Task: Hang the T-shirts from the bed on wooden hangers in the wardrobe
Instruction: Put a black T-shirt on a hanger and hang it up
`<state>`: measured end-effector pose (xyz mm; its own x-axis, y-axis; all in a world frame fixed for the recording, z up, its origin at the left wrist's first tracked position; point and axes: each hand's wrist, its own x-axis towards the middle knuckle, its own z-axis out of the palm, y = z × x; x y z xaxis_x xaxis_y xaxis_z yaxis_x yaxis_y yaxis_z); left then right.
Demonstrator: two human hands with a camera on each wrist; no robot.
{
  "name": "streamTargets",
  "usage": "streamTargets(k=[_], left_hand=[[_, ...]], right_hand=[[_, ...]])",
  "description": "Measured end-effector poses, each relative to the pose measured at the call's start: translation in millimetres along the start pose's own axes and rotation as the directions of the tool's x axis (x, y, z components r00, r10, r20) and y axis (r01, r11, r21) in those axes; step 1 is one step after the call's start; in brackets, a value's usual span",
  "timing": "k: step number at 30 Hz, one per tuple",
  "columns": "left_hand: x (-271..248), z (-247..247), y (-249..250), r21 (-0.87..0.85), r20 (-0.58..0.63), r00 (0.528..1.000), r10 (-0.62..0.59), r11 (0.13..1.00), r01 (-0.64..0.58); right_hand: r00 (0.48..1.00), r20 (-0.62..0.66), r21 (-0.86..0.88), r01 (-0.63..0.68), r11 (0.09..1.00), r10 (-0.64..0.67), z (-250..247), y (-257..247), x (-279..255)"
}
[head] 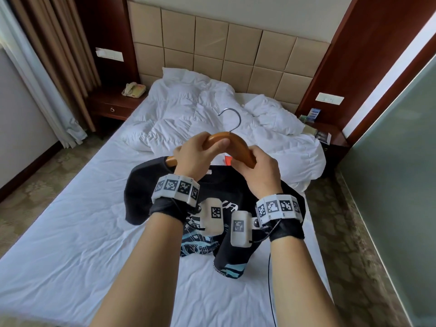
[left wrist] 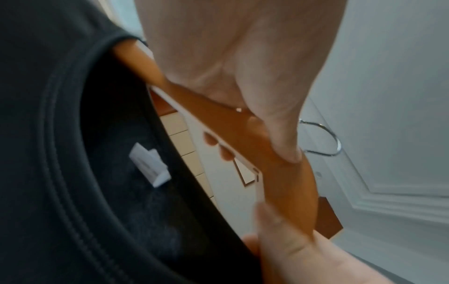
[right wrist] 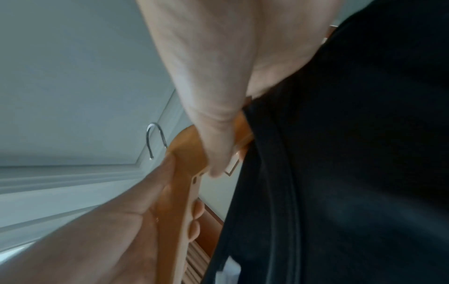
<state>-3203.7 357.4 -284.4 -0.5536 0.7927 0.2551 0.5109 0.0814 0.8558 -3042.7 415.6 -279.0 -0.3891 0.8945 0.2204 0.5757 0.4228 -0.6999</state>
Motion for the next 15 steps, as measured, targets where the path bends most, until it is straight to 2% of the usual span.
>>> streamTargets(k=[2,5,9,15], left_hand=[[-1,-3,-1,0.007,-0.073,0.997,-0.013,1.0,0.014],[1,-9,-2,-0.028,-0.143,0.989,-0.044,0.999,0.04],[0,-13,-2,-0.039,-0.185,0.981,-0.058,0.998,0.051],[-2,-19,-6,-0.052,-0.216,0.972,-0.088,0.996,0.079]], right_hand=[[0.999,0.013,0.018,0.039,0.999,-0.039,-3,2,3],[0.995,0.094,-0.16,0.041,0.986,-0.026,-8,4,6],[0.993,0.121,-0.307,0.037,0.951,0.0,-11,-2,2],[0.99,0.041,-0.243,-0.122,0.962,0.136,-8,1,5]])
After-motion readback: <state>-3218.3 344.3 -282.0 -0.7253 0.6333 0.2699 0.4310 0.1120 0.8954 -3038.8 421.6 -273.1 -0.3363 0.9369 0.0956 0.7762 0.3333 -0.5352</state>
